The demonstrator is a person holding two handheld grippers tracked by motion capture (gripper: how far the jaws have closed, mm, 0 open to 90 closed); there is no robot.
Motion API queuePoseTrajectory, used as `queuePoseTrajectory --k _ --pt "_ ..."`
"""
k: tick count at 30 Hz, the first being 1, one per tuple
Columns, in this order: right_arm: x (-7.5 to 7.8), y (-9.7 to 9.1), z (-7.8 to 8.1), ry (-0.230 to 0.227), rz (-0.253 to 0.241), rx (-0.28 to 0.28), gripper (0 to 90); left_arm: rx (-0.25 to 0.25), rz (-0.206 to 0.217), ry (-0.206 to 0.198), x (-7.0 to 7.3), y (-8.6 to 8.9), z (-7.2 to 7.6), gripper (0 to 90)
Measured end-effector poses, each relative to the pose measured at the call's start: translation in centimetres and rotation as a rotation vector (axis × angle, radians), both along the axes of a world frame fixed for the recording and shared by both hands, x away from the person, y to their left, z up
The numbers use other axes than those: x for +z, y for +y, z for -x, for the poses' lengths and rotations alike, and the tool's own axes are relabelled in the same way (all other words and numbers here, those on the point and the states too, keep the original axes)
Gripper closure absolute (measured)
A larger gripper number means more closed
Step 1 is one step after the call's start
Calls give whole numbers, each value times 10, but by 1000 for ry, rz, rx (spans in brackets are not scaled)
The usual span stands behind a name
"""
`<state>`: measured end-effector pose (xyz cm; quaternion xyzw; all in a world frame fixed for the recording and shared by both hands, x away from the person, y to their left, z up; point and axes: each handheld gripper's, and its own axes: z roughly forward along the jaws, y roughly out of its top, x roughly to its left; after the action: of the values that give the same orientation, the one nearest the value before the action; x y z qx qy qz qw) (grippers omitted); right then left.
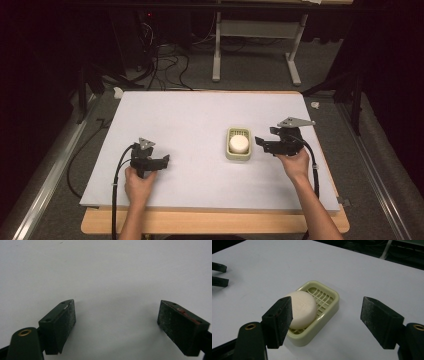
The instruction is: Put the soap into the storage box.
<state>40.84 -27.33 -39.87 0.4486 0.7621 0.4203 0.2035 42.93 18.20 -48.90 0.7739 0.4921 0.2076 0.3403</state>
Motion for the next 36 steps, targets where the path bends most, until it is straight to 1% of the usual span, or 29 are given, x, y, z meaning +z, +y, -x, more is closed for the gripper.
queuePoseTrajectory --k 3,8,14,17,19,20,29,36 --pt "0 -4 3 -1 -5 -8 264 0 -1 0 0 0 0 156" --pt "0 -16 11 -10 -20 -30 266 -1 -2 -2 0 0 0 156" --pt "-2 -26 16 -13 -27 -41 266 0 -3 -5 0 -1 1 158" --pt "-2 -28 19 -11 -30 -45 268 0 -3 -5 0 -1 1 158" --pt "-3 -30 22 -21 -37 -42 270 -1 -6 -2 0 -1 1 158" --pt "-3 -31 22 -16 -40 -46 270 -1 -4 -3 0 -1 1 158" --pt "-3 -37 29 -22 -47 -43 272 -1 -3 -4 0 -1 1 158" --pt "-4 -44 39 -24 -59 -53 275 -1 -3 -4 0 -1 1 158"
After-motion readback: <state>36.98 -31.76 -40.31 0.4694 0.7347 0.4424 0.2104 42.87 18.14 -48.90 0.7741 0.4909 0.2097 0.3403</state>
